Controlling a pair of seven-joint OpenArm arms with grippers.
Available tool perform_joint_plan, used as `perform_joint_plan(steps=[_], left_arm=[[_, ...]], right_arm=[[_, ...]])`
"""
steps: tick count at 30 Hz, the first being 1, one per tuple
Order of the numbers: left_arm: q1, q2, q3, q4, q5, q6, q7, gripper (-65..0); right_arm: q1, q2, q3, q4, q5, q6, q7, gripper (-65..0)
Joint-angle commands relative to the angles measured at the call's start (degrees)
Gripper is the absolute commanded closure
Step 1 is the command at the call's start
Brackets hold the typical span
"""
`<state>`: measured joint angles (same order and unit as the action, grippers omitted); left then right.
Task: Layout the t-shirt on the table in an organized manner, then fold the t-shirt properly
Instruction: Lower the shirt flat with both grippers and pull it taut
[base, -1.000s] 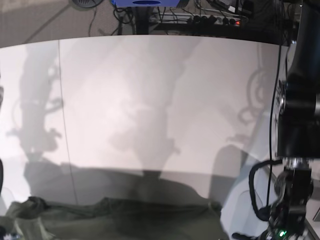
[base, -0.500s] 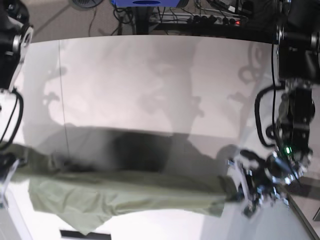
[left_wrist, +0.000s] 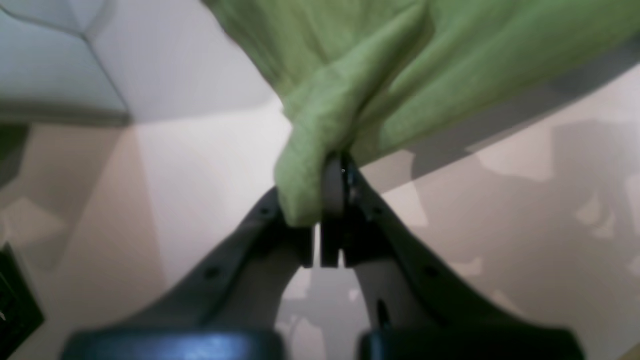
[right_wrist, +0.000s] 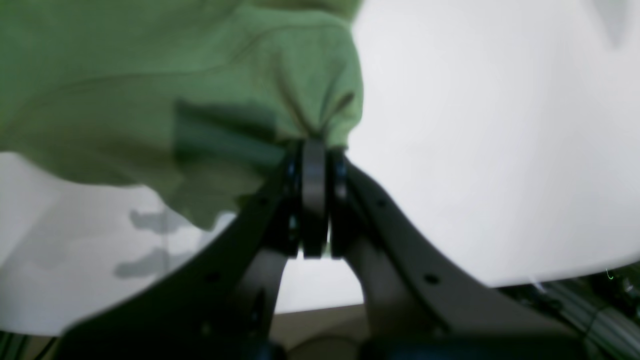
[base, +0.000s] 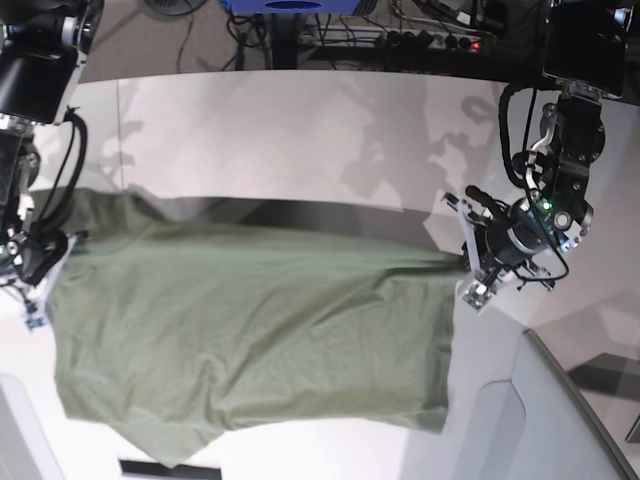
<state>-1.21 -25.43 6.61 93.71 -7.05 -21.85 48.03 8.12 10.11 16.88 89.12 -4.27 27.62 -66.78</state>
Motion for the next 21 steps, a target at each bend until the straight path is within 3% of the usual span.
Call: perform_joint_plan(steps=[1,14,16,21], left_arm=[[-0.4,-0.7,-0.3,0.6,0.2,0.6,-0.9,0.0],[2.9,-0.7,-0.2,-1.9,0.3,0.8,-0.9,0.0],[3.0,-0.7,-0.2,-1.9,0.7,0.8,-0.8,0.0],[3.3,-0.3,2.3,-1.5,9.9,0.8,-0.8,0.0]], right_arm=[[0.5,0.7,0.4,0.3,-0.7,-0.1,0.6,0.0],[0.4,0.1,0.4,-7.8,-0.7,-0.1,1.7,-1.4],[0.5,0.1,0.4,-7.7,-0.7,-0.1,1.3,-9.8],[0.6,0.4,0.6,-7.1,-0.7,-0.3,1.9,-43.8]])
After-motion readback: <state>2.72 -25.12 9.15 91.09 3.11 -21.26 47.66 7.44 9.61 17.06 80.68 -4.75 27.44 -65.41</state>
